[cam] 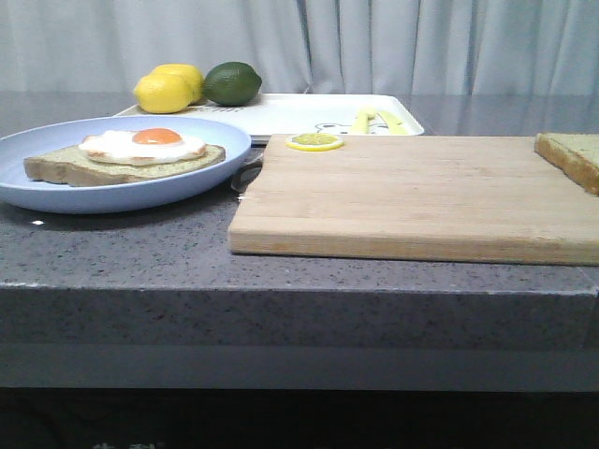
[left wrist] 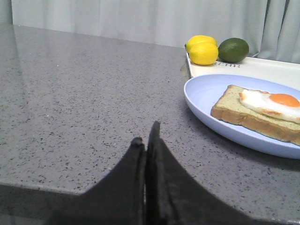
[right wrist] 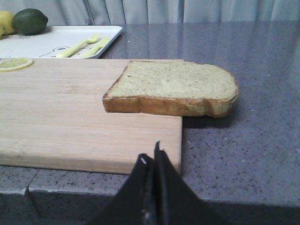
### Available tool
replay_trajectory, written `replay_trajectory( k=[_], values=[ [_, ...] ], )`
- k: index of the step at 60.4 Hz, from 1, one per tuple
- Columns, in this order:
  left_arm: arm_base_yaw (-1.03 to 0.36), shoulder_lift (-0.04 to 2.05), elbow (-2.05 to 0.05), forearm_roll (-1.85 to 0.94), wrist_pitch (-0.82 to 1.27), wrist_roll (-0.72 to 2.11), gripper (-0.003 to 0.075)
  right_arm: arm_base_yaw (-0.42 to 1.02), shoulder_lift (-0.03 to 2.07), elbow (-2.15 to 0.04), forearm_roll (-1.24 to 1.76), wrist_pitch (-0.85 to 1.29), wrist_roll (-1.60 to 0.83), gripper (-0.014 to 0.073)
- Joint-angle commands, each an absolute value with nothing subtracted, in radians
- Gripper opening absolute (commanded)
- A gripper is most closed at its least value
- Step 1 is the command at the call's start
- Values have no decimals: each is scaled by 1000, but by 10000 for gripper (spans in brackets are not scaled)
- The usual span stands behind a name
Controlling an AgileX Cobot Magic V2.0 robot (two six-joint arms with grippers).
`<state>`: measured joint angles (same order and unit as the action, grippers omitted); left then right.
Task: Place bread and move sandwich to tray
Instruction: 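Move the right gripper toward the loose bread slice on the cutting board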
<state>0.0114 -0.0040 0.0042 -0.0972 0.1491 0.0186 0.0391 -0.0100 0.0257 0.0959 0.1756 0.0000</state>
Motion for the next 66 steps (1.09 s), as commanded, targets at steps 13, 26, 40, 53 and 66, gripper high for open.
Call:
replay_trajectory(
  k=[13, 26, 40, 53, 66],
  values=[
    [11, -27, 15, -109, 54, 11, -19, 32, -31, 23, 88, 101, 0, -77],
    [11, -27, 15, -109, 0, 11, -19, 32, -31, 23, 88, 101, 0, -77],
    [11, -27, 15, -109, -147, 11, -19, 32, -31, 15, 88, 36, 0, -77],
    [11, -17, -71, -109, -177, 11, -19, 32, -24, -135, 86, 109, 0, -77],
    [11, 141, -306, -104, 87, 11, -19, 32, 129, -371, 80, 282, 0, -77]
  ],
)
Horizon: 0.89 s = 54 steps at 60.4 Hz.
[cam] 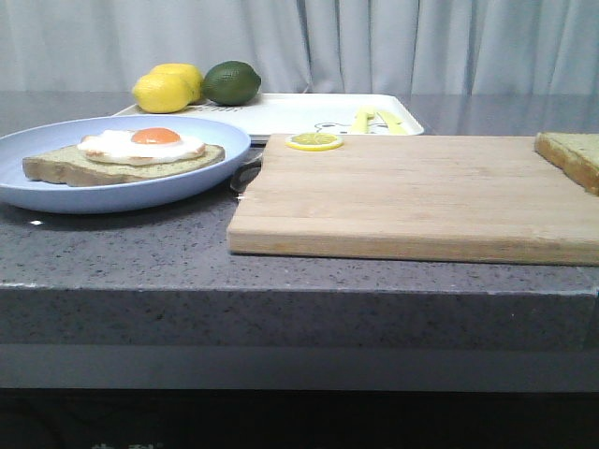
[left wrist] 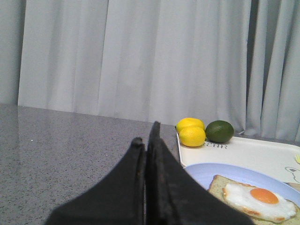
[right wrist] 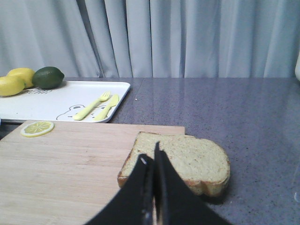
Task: Place bread and move sandwich to tray
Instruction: 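Move the right gripper toward the loose bread slice on the cutting board, then grasp the bread slice edge with the right gripper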
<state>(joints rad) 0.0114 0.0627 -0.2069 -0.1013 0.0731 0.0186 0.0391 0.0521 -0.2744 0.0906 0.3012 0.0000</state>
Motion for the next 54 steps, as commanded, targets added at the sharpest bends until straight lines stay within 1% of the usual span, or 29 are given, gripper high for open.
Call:
replay_trajectory(
  k=[1, 10, 15, 21, 27, 29, 32, 35, 37, 38, 39, 43, 45, 47, 48, 50, 52, 54],
  values=[
    [11, 167, -325, -104, 97, 11, -19, 32, 151, -392, 80, 291, 0, -77],
    [11, 368, -423, -104, 120, 11, -19, 32, 303, -513, 80, 325, 0, -77],
    [11, 459, -450, -104, 95, 11, -19, 32, 366, -547, 85, 327, 0, -77],
    [10, 517, -454, -104, 43, 11, -19, 32, 406, -556, 91, 317, 0, -77],
    [10, 527, -454, -104, 27, 11, -19, 32, 411, -555, 91, 318, 0, -69],
    [10, 527, -454, -104, 23, 11, -18, 32, 411, -555, 91, 318, 0, -50],
    [10, 527, -454, -104, 15, 11, -17, 32, 411, -555, 91, 318, 0, 1],
    [10, 527, -454, -104, 16, 11, -9, 32, 411, -555, 91, 318, 0, 80],
    [10, 527, -454, -104, 16, 11, 9, 32, 411, -554, 91, 320, 0, 150],
    [10, 527, -454, -104, 16, 11, 27, 32, 411, -553, 91, 320, 0, 181],
    [10, 527, -454, -104, 16, 11, 42, 32, 411, -553, 91, 322, 0, 230],
    [10, 527, -454, -104, 16, 11, 154, 32, 411, -553, 91, 338, 0, 379],
    [10, 527, -454, -104, 16, 11, 249, 32, 411, -553, 91, 349, 0, 483],
    [10, 527, -454, -104, 16, 11, 356, 32, 411, -552, 91, 350, 0, 549],
    [10, 527, -454, -104, 16, 11, 392, 32, 411, -551, 91, 348, 0, 566],
    [10, 527, -454, -104, 16, 11, 491, 32, 411, -551, 91, 349, 0, 600],
    [10, 527, -454, -104, 16, 11, 553, 32, 411, -551, 91, 346, 0, 619],
    [10, 527, -454, -104, 16, 11, 596, 32, 412, -551, 91, 344, 0, 622]
  ],
)
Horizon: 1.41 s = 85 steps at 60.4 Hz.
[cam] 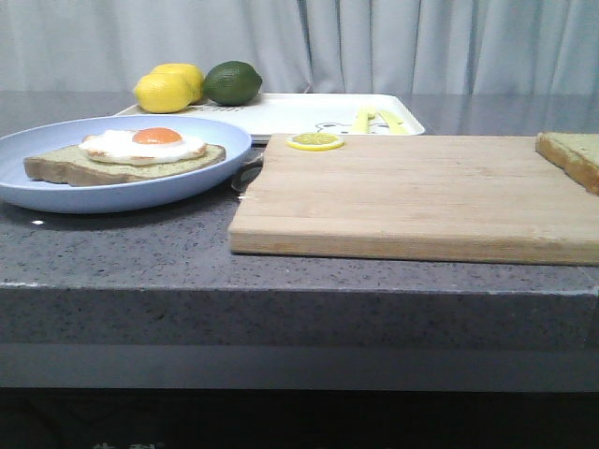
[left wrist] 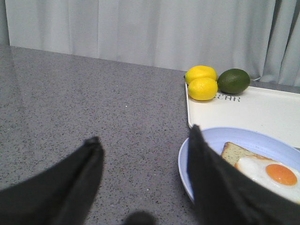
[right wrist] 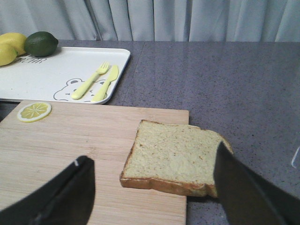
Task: Place bread and move sandwich to tray
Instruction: 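Grasp the bread slice edge with the right gripper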
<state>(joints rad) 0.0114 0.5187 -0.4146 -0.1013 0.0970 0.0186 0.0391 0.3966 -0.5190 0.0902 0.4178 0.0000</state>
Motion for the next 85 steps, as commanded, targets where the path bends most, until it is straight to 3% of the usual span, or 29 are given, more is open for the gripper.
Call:
replay_trajectory(
  k=[1, 13, 29, 49, 67, 85],
  values=[
    [10, 527, -454, -104, 16, 11, 607, 32, 412, -551, 91, 344, 0, 620],
    [10, 527, -454, -104, 16, 11, 620, 32, 520, -615, 91, 508, 0, 616],
    [10, 527, -454, -104, 16, 11, 620, 4, 862, -936, 13, 772, 45, 616],
    [10, 527, -454, -104, 16, 11, 620, -306, 1149, -1096, 32, 693, 72, 616],
    [10, 527, -454, -104, 16, 11, 620, -397, 1413, -1205, 440, 854, -322, 616],
    [10, 527, -454, -104, 16, 11, 620, -408, 1588, -1326, 498, 1014, -402, 616]
  ],
)
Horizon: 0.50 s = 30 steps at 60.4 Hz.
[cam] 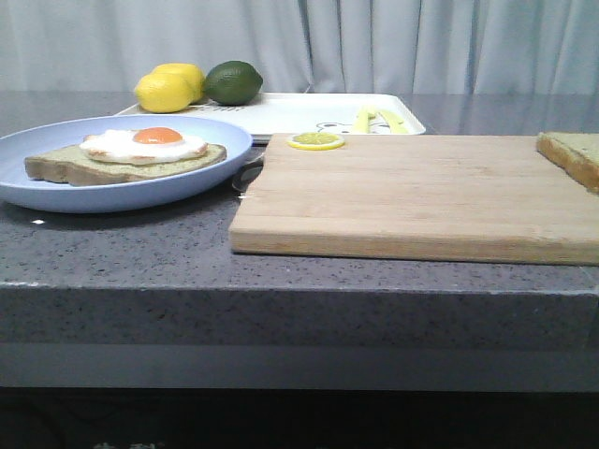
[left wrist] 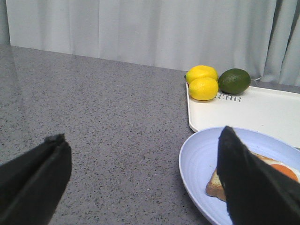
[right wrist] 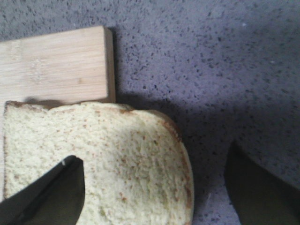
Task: Place bread and move sandwich to tray
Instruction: 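Grasp the bread slice edge with the right gripper, then lift the bread slice and carry it over the egg toast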
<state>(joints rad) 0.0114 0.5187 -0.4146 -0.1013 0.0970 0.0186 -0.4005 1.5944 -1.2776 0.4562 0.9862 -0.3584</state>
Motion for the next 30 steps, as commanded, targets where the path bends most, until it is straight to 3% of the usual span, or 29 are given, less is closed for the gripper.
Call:
replay_trajectory(
  k=[1, 24, 30],
  values=[
    [10, 527, -454, -104, 16, 11, 620, -408, 1596, -1329, 504, 1021, -414, 616],
    [10, 527, -454, -104, 16, 11, 620, -408, 1650, -1333, 533, 1094, -443, 616],
    [10, 527, -454, -104, 16, 11, 620, -408, 1650, -1333, 533, 1106, -443, 582]
  ],
)
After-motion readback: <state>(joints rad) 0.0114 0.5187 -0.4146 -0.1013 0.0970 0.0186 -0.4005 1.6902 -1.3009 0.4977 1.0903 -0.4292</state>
